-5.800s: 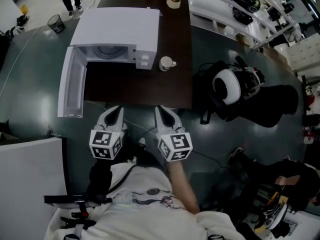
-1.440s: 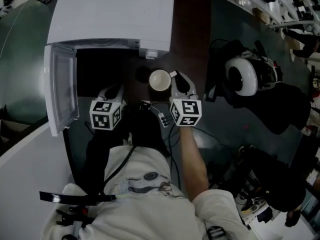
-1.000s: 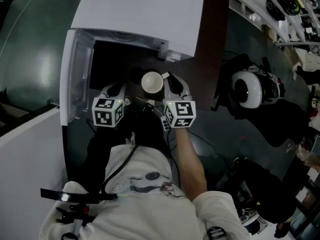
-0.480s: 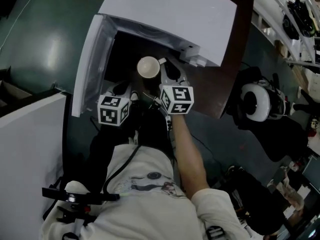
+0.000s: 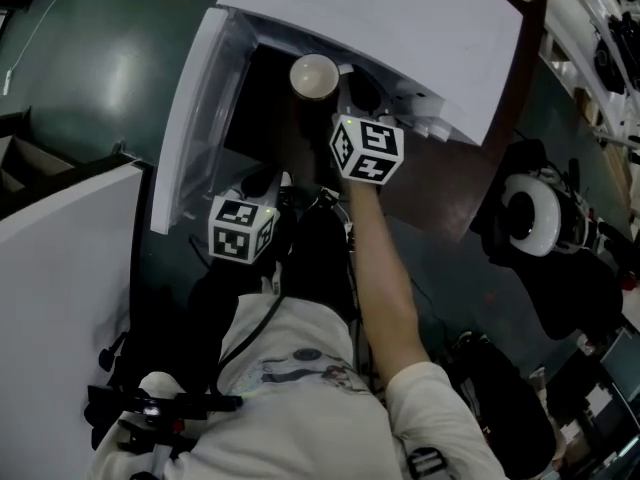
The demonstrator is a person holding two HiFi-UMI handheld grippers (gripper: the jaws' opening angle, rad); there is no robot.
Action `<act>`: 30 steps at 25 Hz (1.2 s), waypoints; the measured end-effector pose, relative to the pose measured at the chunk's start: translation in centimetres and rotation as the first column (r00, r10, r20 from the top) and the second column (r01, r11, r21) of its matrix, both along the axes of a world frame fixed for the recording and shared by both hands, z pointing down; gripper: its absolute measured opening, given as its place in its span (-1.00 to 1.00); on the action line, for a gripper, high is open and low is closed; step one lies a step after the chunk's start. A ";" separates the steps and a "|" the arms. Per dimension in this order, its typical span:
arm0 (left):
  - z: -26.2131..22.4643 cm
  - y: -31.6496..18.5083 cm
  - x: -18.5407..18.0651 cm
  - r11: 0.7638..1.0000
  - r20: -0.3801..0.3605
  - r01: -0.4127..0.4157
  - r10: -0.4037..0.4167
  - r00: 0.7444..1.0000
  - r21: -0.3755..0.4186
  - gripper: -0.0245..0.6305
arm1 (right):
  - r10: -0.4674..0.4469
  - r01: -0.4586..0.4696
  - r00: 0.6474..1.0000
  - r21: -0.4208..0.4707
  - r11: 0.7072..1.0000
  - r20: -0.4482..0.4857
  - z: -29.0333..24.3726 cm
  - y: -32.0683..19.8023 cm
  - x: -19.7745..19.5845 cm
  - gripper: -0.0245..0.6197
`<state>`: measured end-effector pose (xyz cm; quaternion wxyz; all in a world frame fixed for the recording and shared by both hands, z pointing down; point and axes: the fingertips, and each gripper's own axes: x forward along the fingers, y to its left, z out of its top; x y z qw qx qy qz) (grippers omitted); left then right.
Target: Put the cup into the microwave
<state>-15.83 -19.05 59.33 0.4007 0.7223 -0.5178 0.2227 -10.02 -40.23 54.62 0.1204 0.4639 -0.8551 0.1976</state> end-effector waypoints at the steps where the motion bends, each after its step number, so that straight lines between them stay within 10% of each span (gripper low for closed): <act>1: 0.2 0.2 0.0 1.000 -0.002 0.000 0.000 1.000 -0.006 -0.93 | 0.009 -0.009 1.000 0.002 1.000 0.001 0.2 -0.7 -0.1 -0.82; 30: 2.9 0.6 -1.3 0.998 0.008 0.004 -0.004 1.000 -0.068 -0.93 | 0.328 -0.329 0.944 0.053 0.943 0.038 3.5 -10.0 2.4 -0.81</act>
